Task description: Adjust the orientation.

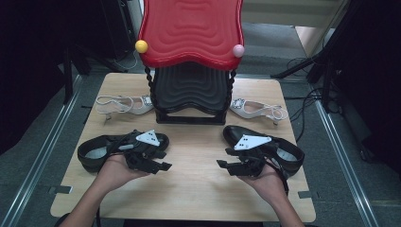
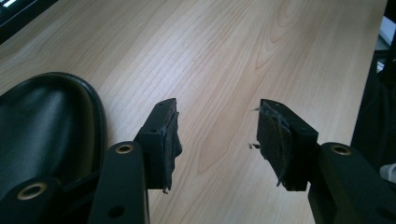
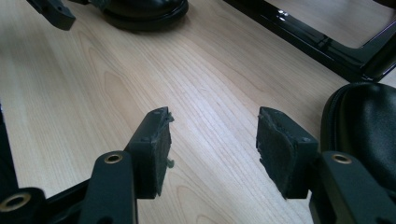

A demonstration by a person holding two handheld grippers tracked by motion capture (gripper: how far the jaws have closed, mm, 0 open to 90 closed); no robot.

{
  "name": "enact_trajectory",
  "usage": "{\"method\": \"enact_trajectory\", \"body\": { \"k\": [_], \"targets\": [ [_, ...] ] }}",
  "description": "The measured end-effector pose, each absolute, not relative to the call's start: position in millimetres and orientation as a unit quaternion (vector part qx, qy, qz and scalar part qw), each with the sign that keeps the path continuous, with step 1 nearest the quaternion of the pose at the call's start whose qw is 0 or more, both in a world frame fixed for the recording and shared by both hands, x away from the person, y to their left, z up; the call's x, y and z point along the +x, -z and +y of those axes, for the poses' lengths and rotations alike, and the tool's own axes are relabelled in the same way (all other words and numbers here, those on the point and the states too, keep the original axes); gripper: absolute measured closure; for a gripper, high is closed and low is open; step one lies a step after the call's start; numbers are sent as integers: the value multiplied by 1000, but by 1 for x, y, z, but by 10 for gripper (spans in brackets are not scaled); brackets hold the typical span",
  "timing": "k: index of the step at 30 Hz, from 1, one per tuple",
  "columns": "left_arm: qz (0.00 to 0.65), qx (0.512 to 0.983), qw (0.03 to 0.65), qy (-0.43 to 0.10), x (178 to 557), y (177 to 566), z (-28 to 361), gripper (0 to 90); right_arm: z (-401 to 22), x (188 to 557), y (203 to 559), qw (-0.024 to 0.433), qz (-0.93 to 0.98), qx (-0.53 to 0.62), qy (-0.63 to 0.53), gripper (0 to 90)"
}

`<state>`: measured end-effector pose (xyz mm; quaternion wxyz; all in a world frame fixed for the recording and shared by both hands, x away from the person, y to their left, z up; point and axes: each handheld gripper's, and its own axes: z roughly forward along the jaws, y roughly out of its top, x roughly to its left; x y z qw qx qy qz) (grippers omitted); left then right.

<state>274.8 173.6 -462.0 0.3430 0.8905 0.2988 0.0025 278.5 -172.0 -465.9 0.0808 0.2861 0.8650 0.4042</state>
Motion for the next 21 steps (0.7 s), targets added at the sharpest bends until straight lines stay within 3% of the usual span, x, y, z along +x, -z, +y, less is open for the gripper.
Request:
{"method": "enact_trajectory", "body": {
  "k": [5,14,21],
  "targets": [
    [311,887,340,-8,272,456,191,469,-172,280,465,95,870,278,-396,464],
    [331,883,333,-14,263,442,219,509,-167,289,470,56,871,274,-403,461],
    [355,876,325,-21,258,438,244,500,-162,291,471,55,877,267,-397,464]
  ]
}}
